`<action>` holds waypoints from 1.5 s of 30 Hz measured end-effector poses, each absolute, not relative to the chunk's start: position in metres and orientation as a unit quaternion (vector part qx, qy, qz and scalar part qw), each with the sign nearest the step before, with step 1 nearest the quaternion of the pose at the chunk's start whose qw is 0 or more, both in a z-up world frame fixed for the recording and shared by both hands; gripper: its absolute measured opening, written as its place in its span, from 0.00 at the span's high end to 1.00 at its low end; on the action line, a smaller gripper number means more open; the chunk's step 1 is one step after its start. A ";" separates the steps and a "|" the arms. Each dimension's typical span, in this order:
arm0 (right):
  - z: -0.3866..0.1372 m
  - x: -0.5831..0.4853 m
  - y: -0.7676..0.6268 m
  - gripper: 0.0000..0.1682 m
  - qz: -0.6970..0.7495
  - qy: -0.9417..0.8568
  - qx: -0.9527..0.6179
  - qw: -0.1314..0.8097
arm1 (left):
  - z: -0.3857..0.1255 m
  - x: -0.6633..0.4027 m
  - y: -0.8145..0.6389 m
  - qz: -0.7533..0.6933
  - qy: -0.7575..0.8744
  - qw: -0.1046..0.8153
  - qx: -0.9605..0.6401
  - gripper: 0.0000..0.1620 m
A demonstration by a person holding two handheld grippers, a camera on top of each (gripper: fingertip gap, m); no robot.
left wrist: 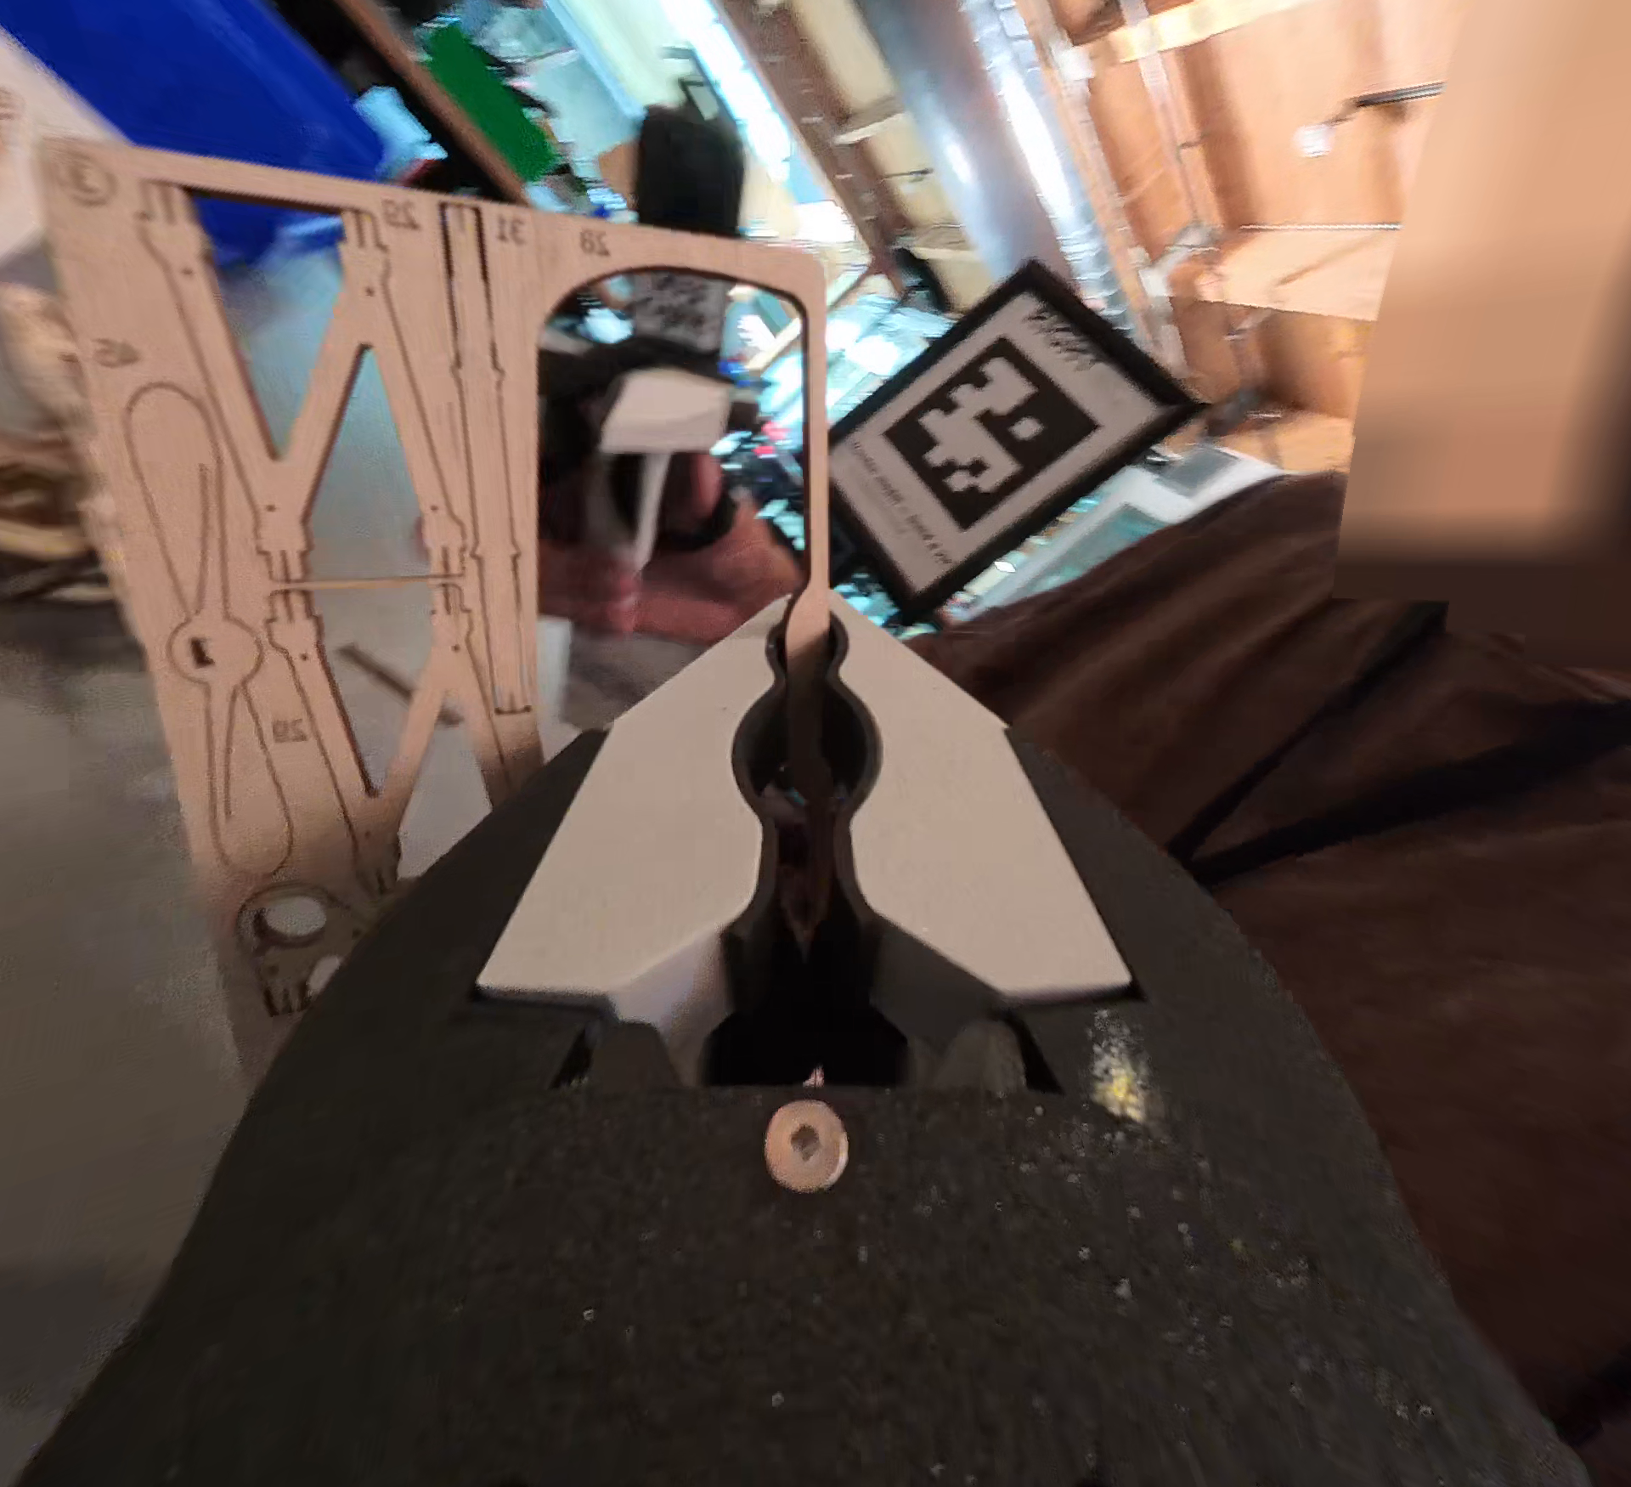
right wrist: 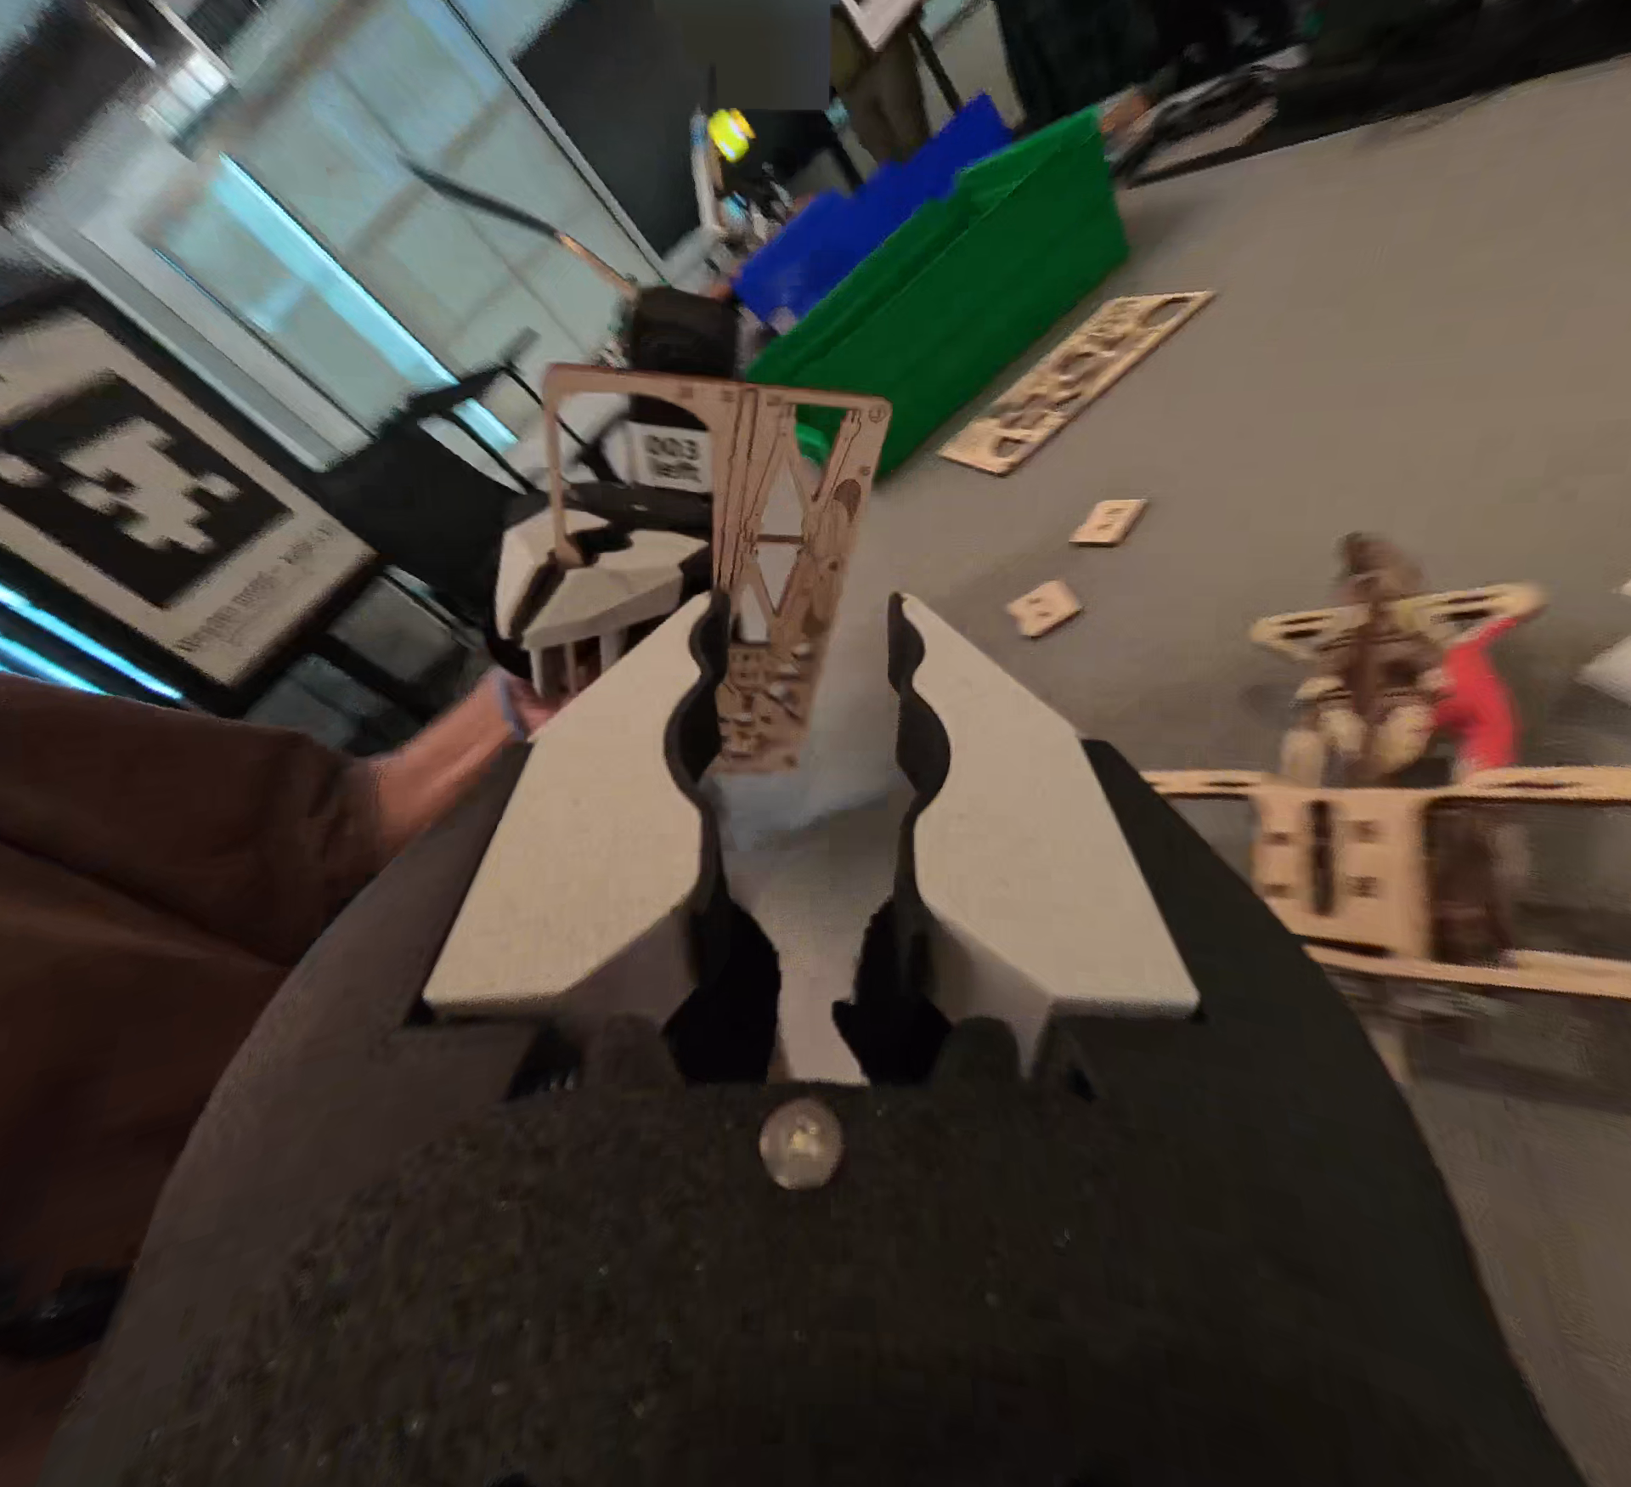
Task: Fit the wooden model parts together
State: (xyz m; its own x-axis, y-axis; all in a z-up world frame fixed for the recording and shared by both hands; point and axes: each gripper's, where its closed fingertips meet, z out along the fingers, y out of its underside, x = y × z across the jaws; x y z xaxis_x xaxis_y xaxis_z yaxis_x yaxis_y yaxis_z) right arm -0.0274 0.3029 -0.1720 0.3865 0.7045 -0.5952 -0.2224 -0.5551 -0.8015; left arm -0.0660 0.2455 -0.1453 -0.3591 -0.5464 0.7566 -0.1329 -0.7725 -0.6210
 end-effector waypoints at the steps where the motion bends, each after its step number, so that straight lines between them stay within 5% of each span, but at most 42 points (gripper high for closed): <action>1: -0.170 -0.034 0.296 0.75 0.552 -0.157 -0.694 0.436 | -0.133 -0.069 0.235 -0.789 0.319 0.121 -0.511 1.00; 4: -0.174 -0.050 0.287 0.65 0.553 -0.175 -0.699 0.419 | -0.102 -0.077 0.206 -0.828 0.356 0.109 -0.420 1.00; 10: -0.141 -0.075 0.254 0.75 0.720 -0.175 -0.573 0.351 | -0.090 -0.075 0.197 -0.852 0.349 0.083 -0.382 1.00; 19: -0.181 -0.101 0.256 0.62 0.693 -0.170 -0.619 0.328 | -0.068 -0.095 0.201 -0.890 0.320 0.081 -0.315 1.00; 24: -0.167 -0.104 0.236 0.97 0.735 -0.210 -0.574 0.293 | -0.066 -0.095 0.207 -0.897 0.302 0.078 -0.314 1.00; 26: -0.161 -0.094 0.238 0.99 0.737 -0.204 -0.577 0.286 | -0.077 -0.091 0.224 -0.879 0.283 0.115 -0.367 1.00; 34: -0.150 -0.036 0.286 0.99 0.693 -0.109 -0.586 0.405 | -0.161 -0.065 0.257 -0.661 0.355 0.246 -0.614 0.54; 39: -0.145 -0.027 0.293 0.99 0.682 -0.086 -0.582 0.434 | -0.200 -0.038 0.246 -0.625 0.360 0.175 -0.670 0.60; 42: -0.145 -0.025 0.295 0.99 0.666 -0.091 -0.588 0.450 | -0.210 -0.030 0.234 -0.620 0.373 0.138 -0.676 0.81; 43: -0.145 -0.025 0.296 0.99 0.661 -0.094 -0.592 0.451 | -0.210 -0.030 0.230 -0.621 0.381 0.131 -0.673 1.00; 45: -0.147 -0.024 0.298 0.99 0.651 -0.094 -0.602 0.453 | -0.213 -0.028 0.233 -0.616 0.366 0.128 -0.686 0.99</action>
